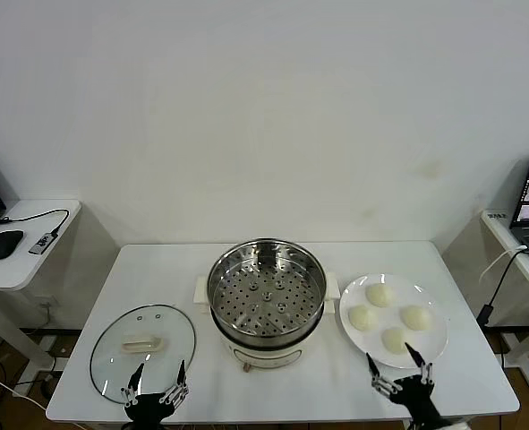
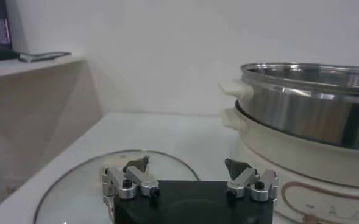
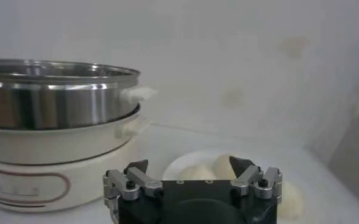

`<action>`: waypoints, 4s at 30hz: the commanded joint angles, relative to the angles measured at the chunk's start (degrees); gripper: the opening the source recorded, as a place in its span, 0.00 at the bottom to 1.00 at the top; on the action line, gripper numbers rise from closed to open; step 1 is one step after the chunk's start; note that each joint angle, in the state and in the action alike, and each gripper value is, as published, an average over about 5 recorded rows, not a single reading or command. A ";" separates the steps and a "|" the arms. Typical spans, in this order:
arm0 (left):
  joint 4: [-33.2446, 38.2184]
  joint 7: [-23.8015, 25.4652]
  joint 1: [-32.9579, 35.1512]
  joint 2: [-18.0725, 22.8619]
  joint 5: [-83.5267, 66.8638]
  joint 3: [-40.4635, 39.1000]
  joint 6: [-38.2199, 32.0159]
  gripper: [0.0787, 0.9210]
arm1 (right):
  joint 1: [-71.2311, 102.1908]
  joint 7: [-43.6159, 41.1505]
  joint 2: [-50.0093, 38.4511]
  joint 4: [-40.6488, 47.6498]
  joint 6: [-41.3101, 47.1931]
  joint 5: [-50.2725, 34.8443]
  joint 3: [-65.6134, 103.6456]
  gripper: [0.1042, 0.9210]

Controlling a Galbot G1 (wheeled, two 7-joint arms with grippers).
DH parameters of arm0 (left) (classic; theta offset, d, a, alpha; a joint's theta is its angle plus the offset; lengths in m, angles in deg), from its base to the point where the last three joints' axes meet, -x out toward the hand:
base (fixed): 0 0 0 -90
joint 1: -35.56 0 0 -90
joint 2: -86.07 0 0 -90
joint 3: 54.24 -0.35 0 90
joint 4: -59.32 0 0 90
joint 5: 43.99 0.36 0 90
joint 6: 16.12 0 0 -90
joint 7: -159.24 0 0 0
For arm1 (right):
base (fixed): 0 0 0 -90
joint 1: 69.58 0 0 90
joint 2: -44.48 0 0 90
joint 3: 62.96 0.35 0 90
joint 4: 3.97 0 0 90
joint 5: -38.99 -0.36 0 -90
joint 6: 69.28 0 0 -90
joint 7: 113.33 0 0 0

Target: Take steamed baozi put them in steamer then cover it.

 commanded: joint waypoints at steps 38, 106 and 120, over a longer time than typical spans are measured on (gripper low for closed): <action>1.66 -3.61 -1.29 -0.66 9.73 1.34 8.50 0.88 | -88.90 -52.38 -29.74 39.03 7.70 21.85 -68.70 0.88; 1.57 -3.84 -1.29 -1.91 7.78 5.05 8.93 0.88 | -107.66 -56.70 -25.36 39.28 10.20 9.77 -86.43 0.59; 1.16 -3.50 -1.57 -2.22 6.29 5.07 6.85 0.88 | -133.21 -56.91 -21.58 31.38 8.90 -5.01 -103.19 0.59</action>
